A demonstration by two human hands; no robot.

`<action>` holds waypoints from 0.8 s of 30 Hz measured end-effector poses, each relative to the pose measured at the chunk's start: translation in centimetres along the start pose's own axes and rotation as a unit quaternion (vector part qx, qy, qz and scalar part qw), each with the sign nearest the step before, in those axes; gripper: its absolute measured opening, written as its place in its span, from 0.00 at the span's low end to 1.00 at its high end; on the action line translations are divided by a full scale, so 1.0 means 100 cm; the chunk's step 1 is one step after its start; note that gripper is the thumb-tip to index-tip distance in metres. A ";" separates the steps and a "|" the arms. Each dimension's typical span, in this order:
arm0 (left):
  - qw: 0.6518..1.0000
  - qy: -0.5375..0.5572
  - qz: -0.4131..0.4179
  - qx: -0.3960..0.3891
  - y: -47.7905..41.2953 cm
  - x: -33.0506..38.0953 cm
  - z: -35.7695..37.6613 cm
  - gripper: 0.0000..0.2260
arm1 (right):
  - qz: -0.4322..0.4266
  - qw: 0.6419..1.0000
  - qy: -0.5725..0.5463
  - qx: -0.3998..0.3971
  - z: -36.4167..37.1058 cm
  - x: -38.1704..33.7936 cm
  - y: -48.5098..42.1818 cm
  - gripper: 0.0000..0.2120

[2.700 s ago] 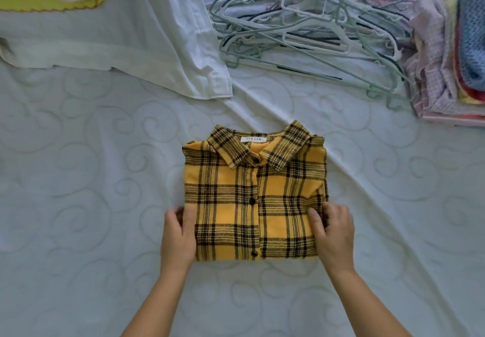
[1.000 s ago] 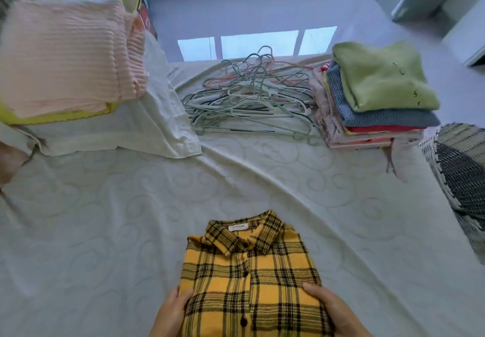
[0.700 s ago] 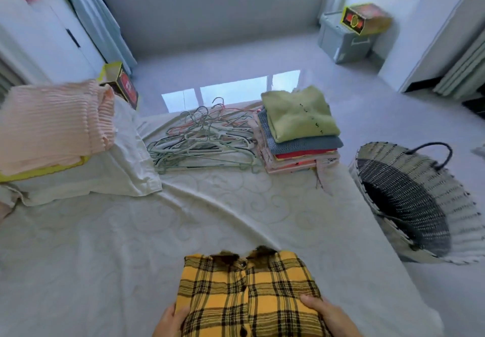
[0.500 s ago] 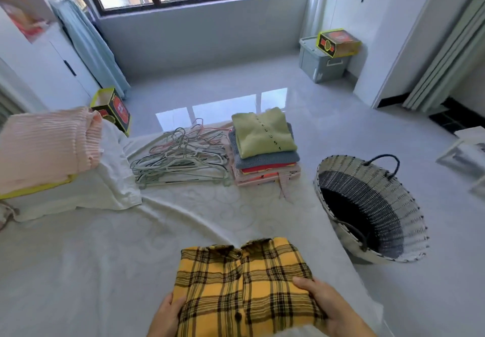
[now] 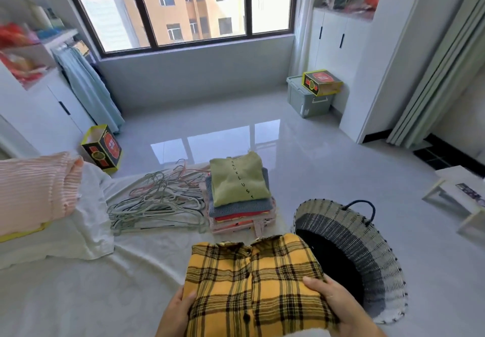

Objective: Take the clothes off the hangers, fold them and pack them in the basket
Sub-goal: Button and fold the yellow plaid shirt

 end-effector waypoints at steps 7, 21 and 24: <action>0.996 0.081 0.010 0.042 0.003 0.036 0.071 0.15 | 0.004 0.998 -0.009 -0.069 -0.027 -0.074 -0.054 0.17; 0.986 0.154 0.016 0.064 0.033 0.137 0.232 0.09 | 0.031 0.985 0.030 -0.170 -0.097 -0.234 -0.168 0.14; 0.987 0.144 0.028 0.065 0.010 0.148 0.232 0.11 | 0.019 0.985 0.024 -0.172 -0.082 -0.242 -0.180 0.15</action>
Point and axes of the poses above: each hand's wrist, its own y-axis away from the middle knuckle, its own z-axis out of the palm, x = y × z, the point moved 2 cm from there along -y, towards the middle knuckle, and after that the axes turned 14 degrees about x, right-handed, at the moved point
